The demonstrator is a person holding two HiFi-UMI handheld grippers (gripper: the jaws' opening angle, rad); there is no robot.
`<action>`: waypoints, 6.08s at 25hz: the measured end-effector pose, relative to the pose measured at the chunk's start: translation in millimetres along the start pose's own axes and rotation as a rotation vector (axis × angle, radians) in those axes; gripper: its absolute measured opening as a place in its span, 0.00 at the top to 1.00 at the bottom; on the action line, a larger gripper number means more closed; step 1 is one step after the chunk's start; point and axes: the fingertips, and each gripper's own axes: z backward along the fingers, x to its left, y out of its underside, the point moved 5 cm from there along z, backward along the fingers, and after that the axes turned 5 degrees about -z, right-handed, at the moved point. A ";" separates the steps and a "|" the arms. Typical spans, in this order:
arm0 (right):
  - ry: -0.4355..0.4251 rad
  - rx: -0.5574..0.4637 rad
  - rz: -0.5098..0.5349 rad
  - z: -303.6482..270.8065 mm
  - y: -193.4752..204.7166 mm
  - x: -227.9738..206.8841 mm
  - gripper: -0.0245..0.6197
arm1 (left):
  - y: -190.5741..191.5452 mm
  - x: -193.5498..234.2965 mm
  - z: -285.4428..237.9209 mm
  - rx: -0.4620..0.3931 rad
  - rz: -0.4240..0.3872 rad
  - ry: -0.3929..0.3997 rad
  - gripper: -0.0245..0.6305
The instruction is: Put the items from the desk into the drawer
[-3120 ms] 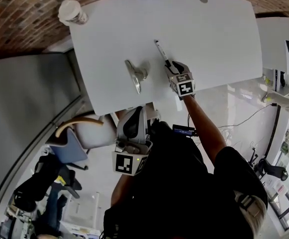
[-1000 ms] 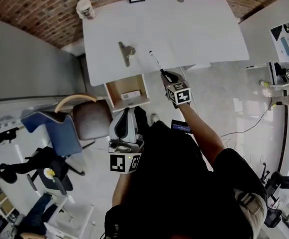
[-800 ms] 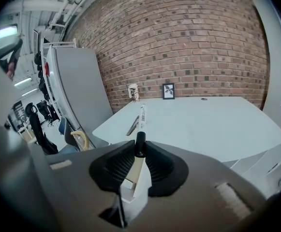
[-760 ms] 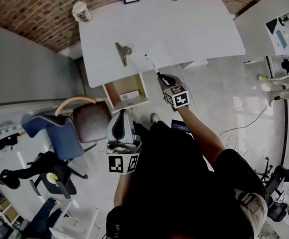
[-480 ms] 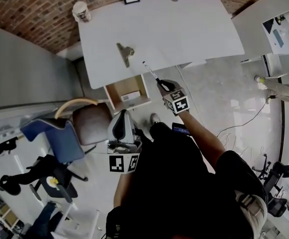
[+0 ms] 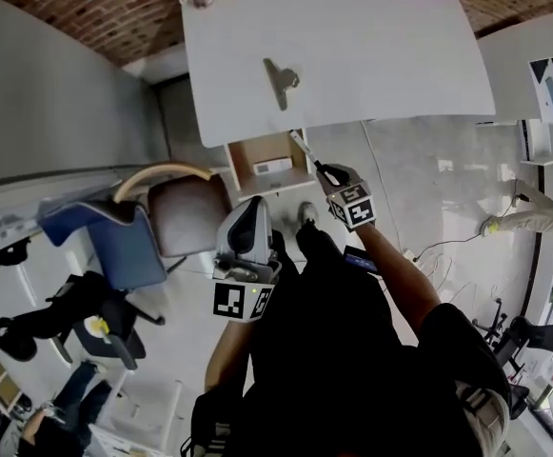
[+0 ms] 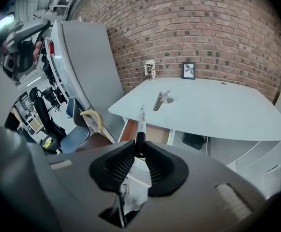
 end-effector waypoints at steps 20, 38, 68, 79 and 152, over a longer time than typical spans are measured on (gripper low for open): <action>0.106 0.262 -0.312 -107.4 122.0 -32.2 0.85 | 72.2 44.6 -3.9 0.077 0.034 0.026 0.94; 0.226 0.473 -0.432 -186.1 184.9 -57.1 0.85 | 134.9 75.5 -0.2 0.172 0.080 0.026 0.94; 0.216 0.456 -0.339 -163.6 148.9 -53.8 0.83 | 115.9 52.5 0.4 0.140 0.074 0.000 0.94; 0.081 0.141 -0.264 -80.4 28.4 -25.3 0.96 | 50.3 17.4 -1.8 0.058 -0.030 0.035 0.94; -0.110 -0.176 0.183 -4.8 -238.0 -17.7 0.73 | -38.9 80.9 -101.4 0.001 -0.070 -0.034 0.94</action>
